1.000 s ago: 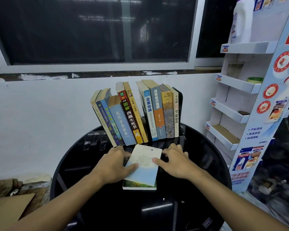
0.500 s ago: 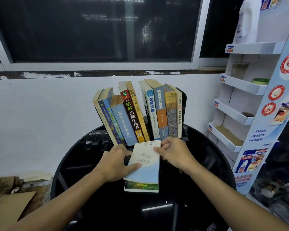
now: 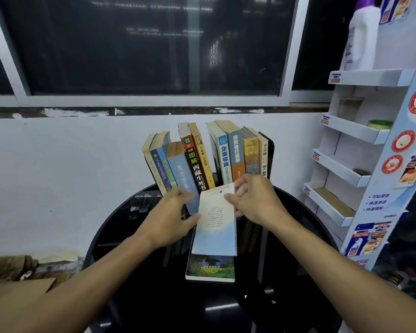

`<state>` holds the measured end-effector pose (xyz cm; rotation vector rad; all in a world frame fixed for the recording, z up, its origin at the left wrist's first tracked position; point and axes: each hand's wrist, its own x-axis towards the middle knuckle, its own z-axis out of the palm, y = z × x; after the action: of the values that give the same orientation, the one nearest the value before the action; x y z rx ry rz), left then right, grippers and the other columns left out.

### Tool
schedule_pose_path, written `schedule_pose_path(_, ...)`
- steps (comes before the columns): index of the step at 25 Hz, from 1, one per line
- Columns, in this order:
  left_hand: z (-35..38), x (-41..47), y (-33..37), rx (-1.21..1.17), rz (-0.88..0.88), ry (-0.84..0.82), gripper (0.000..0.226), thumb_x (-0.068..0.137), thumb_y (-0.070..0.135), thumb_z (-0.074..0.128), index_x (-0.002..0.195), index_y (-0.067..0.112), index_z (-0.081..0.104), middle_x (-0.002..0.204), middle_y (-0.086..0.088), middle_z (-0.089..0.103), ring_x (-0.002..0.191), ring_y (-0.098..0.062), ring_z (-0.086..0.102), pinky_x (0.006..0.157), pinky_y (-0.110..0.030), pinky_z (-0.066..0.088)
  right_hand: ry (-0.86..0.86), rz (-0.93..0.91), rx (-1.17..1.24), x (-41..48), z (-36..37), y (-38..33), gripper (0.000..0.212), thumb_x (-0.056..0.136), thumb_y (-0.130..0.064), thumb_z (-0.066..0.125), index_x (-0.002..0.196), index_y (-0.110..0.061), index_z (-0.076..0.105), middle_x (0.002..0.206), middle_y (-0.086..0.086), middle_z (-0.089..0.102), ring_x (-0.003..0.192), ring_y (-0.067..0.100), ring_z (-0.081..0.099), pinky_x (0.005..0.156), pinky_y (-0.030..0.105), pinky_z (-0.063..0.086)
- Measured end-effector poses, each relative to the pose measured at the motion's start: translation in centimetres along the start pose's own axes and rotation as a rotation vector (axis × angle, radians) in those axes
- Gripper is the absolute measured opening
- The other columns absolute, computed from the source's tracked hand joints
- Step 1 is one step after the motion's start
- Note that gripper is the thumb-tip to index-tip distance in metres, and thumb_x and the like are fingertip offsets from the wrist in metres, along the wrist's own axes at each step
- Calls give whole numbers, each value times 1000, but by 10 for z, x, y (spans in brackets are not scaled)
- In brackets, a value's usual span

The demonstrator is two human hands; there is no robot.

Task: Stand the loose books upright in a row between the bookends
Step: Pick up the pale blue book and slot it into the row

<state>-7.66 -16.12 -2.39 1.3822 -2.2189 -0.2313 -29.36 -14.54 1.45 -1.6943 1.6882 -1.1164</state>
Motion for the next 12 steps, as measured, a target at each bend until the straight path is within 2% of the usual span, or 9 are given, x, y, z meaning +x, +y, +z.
schedule_pose_path(3,-22,18,15,-13,73,244,64,94,32,66,150,16,43,145,6,41,135,-8,39,108,-17,26,131,-153,-74,-2,-9,-13,24,86,-15,78,103,-10,62,73,3,69,62,10,69,56,25,59)
schedule_pose_path(5,-39,35,25,-5,129,349,66,93,27,67,152,17,39,150,4,38,139,-10,36,109,-20,27,213,-245,-161,-2,-13,-19,24,86,-20,79,101,-13,62,68,-3,66,61,0,62,64,14,51)
schedule_pose_path(7,-52,56,29,11,162,376,69,92,24,67,153,18,36,153,2,37,140,-14,36,109,-28,35,243,-305,-203,-3,-18,-26,23,87,-22,78,100,-16,60,68,-7,64,61,-3,57,62,9,43)
schedule_pose_path(12,-59,99,23,157,134,296,69,91,29,65,153,15,37,158,-2,37,145,-19,34,116,-46,37,250,-390,-269,-2,-21,-36,21,90,-20,74,100,-16,57,69,-7,60,62,2,56,66,26,52)
